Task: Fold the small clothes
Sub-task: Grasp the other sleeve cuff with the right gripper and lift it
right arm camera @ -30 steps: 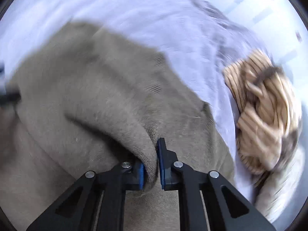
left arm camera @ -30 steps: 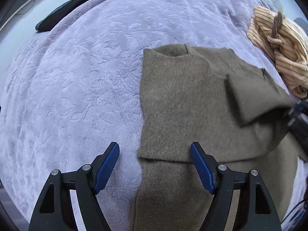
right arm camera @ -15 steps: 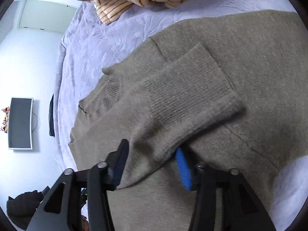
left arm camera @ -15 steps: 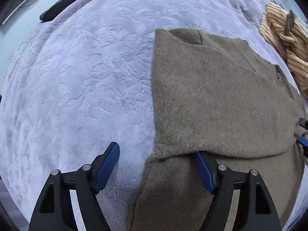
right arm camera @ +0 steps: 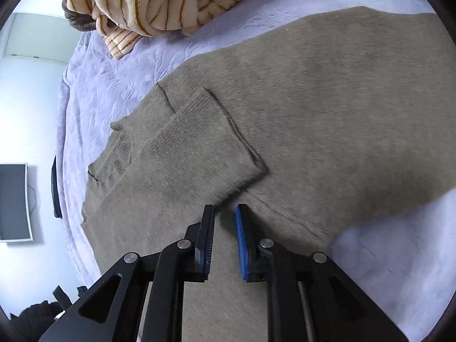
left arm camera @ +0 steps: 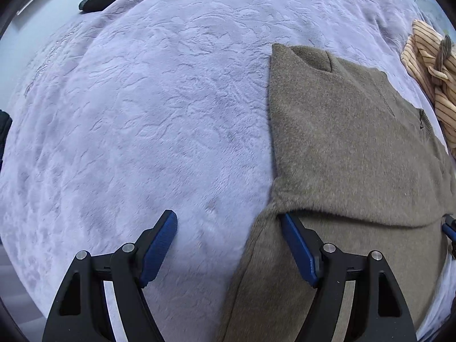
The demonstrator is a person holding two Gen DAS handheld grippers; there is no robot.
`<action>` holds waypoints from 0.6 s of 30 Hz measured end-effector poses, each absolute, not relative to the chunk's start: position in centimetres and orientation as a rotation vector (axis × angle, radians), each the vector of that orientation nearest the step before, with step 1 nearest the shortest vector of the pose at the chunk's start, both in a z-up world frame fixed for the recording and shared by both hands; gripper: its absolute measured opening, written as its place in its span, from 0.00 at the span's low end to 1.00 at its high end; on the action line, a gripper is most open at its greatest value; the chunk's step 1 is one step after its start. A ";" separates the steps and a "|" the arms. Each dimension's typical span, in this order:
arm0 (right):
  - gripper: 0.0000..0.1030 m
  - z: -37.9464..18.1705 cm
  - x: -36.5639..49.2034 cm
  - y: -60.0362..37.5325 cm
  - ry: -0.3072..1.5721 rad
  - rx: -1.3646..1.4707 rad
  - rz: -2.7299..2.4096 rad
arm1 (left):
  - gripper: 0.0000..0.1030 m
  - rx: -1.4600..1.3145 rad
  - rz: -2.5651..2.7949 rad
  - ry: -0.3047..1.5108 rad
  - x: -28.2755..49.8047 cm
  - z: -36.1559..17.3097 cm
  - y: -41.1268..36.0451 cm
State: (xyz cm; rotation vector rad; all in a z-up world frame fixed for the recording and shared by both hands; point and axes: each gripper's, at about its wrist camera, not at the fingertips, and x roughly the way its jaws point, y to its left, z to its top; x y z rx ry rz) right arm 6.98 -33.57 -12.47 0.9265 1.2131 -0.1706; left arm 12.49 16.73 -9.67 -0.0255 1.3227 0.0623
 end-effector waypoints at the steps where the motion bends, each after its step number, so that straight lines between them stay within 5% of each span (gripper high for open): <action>1: 0.26 -12.3 6.6 -33.7 1.218 0.927 -0.165 | 0.74 -0.018 0.067 1.322 12.2 -9.3 16.9; 4: 0.46 -11.9 5.1 -34.2 1.227 0.929 -0.149 | 0.74 -0.010 0.076 1.317 11.1 -8.1 17.1; 18: 0.46 -11.6 -1.6 -36.4 1.223 1.030 -0.189 | 0.74 0.120 -0.226 1.383 8.4 -6.8 3.1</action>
